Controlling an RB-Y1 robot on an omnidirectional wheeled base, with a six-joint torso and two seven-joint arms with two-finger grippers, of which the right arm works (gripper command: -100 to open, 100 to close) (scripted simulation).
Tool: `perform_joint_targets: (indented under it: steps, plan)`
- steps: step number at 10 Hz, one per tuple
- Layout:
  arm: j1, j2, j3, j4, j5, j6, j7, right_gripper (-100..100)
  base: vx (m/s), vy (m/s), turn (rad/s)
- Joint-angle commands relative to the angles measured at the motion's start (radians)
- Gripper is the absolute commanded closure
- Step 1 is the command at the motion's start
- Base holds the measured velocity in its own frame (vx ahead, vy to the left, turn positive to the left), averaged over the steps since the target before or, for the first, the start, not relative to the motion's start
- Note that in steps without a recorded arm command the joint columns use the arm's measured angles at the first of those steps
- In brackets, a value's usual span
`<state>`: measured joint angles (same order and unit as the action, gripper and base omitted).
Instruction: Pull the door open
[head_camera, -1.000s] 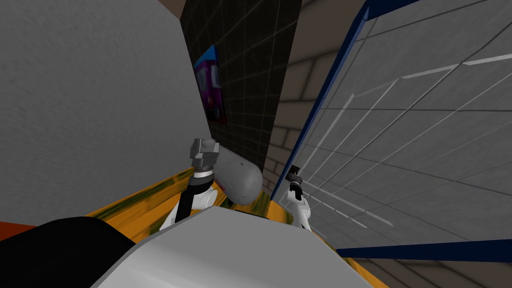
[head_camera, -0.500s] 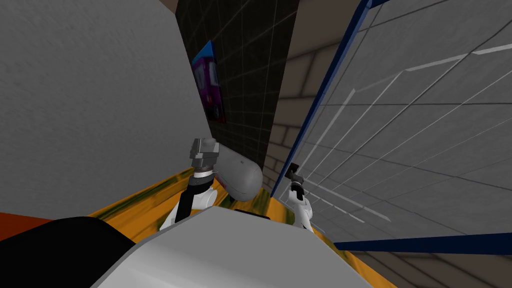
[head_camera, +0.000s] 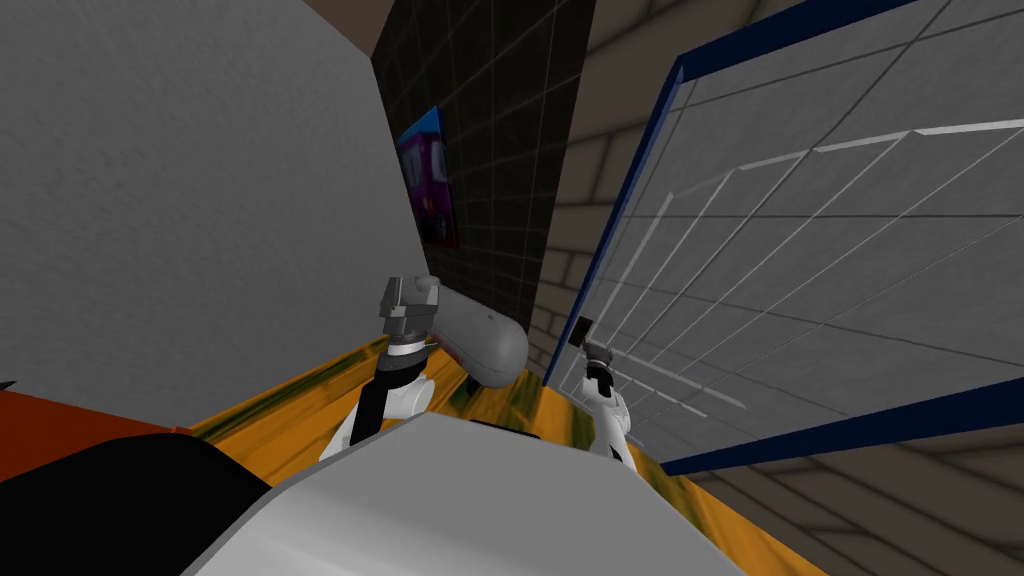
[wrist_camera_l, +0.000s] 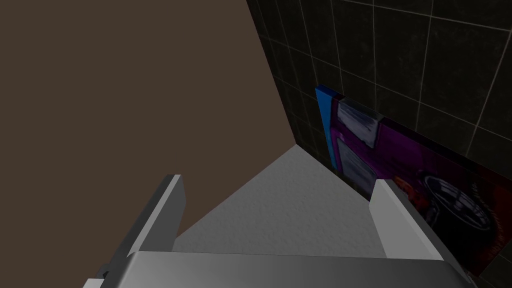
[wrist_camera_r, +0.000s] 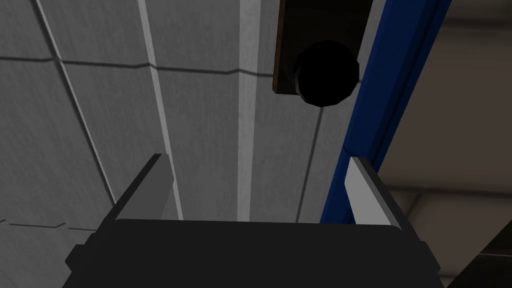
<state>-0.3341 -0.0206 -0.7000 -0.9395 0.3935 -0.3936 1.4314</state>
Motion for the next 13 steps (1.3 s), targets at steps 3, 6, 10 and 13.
perform_joint_targets:
  steps: [3,6,10,13]
  plan:
    - [-0.001,0.040,0.010,-0.011,0.000,0.010,-0.008,-100,-0.088,0.120,-0.053]
    - [-0.017,-0.004,-0.063,-0.004,-0.015,-0.004,0.038,-100,0.076,-0.067,0.210]
    - [-0.037,0.011,-0.149,0.006,-0.032,-0.024,0.094,-100,0.117,-0.114,0.183]
    - [-0.049,0.060,-0.204,0.013,-0.042,-0.036,0.129,-100,0.113,-0.133,0.169]
